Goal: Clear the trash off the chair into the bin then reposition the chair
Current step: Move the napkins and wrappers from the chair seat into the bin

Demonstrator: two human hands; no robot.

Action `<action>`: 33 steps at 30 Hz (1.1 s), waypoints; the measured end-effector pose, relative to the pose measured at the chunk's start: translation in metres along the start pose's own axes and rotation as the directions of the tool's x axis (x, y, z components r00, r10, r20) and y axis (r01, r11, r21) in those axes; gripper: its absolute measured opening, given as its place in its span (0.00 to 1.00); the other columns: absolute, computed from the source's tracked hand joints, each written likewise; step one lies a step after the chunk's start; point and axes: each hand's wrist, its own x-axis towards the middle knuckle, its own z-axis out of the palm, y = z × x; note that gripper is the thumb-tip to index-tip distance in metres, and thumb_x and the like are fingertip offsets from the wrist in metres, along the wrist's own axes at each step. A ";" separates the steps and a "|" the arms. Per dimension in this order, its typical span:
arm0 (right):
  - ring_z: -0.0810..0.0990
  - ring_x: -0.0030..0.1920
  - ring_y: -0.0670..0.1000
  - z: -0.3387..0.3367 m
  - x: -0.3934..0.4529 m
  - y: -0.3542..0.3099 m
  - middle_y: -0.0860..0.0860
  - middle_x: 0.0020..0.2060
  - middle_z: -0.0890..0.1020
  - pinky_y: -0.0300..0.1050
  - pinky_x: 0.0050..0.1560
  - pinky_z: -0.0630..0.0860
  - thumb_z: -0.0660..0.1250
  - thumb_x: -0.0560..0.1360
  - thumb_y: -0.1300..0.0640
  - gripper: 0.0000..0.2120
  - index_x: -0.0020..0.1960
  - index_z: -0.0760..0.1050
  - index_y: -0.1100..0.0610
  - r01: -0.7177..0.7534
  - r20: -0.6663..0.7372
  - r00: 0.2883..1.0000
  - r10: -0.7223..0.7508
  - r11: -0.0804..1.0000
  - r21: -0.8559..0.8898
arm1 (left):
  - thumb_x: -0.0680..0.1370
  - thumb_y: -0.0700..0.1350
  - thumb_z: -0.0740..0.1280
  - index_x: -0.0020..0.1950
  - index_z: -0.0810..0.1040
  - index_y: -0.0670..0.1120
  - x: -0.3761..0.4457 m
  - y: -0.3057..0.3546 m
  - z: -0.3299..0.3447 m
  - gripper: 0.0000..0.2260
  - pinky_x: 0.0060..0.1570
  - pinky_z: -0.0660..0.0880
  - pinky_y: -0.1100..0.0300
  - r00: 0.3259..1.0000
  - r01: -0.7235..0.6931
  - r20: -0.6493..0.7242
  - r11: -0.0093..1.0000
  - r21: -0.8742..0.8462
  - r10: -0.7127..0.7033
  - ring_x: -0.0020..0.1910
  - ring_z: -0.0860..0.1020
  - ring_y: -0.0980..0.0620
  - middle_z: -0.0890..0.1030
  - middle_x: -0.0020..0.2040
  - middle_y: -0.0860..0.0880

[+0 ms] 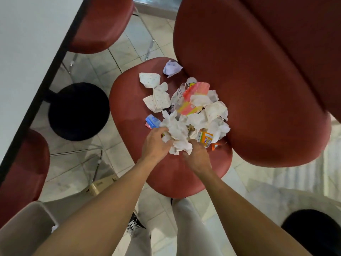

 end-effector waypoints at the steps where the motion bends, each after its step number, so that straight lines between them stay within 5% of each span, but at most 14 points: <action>1: 0.76 0.59 0.60 0.002 0.007 0.003 0.58 0.62 0.72 0.52 0.56 0.75 0.68 0.74 0.56 0.25 0.70 0.67 0.55 -0.007 0.013 1.000 0.007 1.000 -0.007 | 0.71 0.47 0.73 0.60 0.77 0.50 0.008 0.003 0.007 0.18 0.52 0.73 0.59 1.000 -0.019 0.011 0.999 0.027 0.019 0.52 0.77 0.49 0.77 0.58 0.51; 8: 0.75 0.61 0.60 0.018 0.048 0.013 0.58 0.63 0.71 0.52 0.58 0.74 0.64 0.77 0.56 0.22 0.69 0.66 0.58 -0.066 0.050 0.996 0.072 0.991 -0.120 | 0.72 0.52 0.73 0.70 0.70 0.48 0.049 0.009 0.041 0.28 0.58 0.74 0.48 0.996 0.038 0.072 0.979 0.200 -0.054 0.61 0.74 0.44 0.68 0.67 0.46; 13: 0.79 0.54 0.59 0.018 0.059 0.016 0.57 0.55 0.79 0.48 0.50 0.77 0.61 0.76 0.62 0.12 0.57 0.77 0.58 -0.133 0.012 0.991 0.136 0.982 -0.135 | 0.74 0.48 0.72 0.60 0.79 0.47 0.053 0.001 0.049 0.15 0.52 0.74 0.52 0.994 0.036 0.093 0.966 0.256 -0.061 0.56 0.77 0.44 0.73 0.59 0.45; 28: 0.80 0.47 0.58 -0.026 -0.019 -0.010 0.57 0.45 0.82 0.46 0.46 0.77 0.66 0.71 0.56 0.09 0.50 0.80 0.56 -0.040 -0.055 0.998 0.038 0.998 -0.041 | 0.72 0.48 0.73 0.54 0.83 0.47 -0.026 0.007 -0.009 0.12 0.49 0.70 0.64 0.987 0.044 -0.152 0.996 -0.081 -0.056 0.49 0.79 0.49 0.82 0.50 0.48; 33: 0.81 0.46 0.58 -0.017 -0.054 -0.042 0.56 0.45 0.82 0.44 0.43 0.74 0.65 0.71 0.57 0.09 0.49 0.79 0.56 0.023 -0.070 0.997 -0.027 0.999 -0.049 | 0.71 0.49 0.73 0.51 0.83 0.49 -0.070 -0.012 -0.039 0.10 0.48 0.72 0.59 0.978 0.061 -0.189 0.991 -0.123 -0.083 0.46 0.78 0.49 0.82 0.46 0.48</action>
